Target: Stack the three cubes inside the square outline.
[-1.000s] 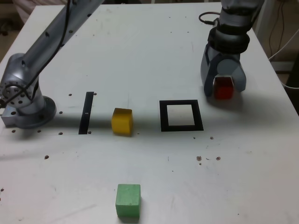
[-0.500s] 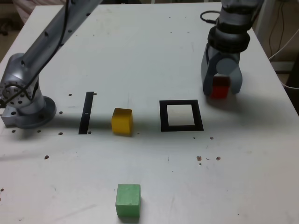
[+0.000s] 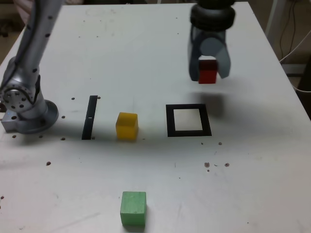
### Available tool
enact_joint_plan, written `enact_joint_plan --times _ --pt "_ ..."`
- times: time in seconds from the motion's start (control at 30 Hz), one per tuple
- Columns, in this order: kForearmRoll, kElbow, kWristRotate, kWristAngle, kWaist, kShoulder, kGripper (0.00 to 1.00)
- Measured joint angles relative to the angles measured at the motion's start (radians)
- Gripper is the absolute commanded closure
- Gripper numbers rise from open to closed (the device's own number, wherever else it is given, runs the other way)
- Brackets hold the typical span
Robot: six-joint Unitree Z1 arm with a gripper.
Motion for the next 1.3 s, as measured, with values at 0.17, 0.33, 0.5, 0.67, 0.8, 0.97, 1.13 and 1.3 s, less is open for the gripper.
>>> enact_joint_plan --times 0.17,0.33,0.5,0.67,0.8,0.97,1.13,1.3 --pt "-0.009 0.128 0.0 -0.001 -0.005 -0.082 0.61" --pt "0.002 0.196 -0.018 -0.004 -0.059 -0.115 0.61" --pt "-0.024 0.241 -0.094 -0.002 -0.134 -0.13 0.62" --pt "-0.059 0.247 -0.16 -0.002 -0.176 -0.111 0.62" --pt "-0.064 0.243 -0.182 -0.007 -0.18 -0.076 0.62" --pt "-0.08 0.225 -0.189 -0.01 -0.18 -0.037 0.62" --pt "-0.096 0.226 -0.189 -0.017 -0.175 -0.032 0.61" --pt "-0.177 0.292 -0.191 -0.027 -0.174 -0.037 0.61"
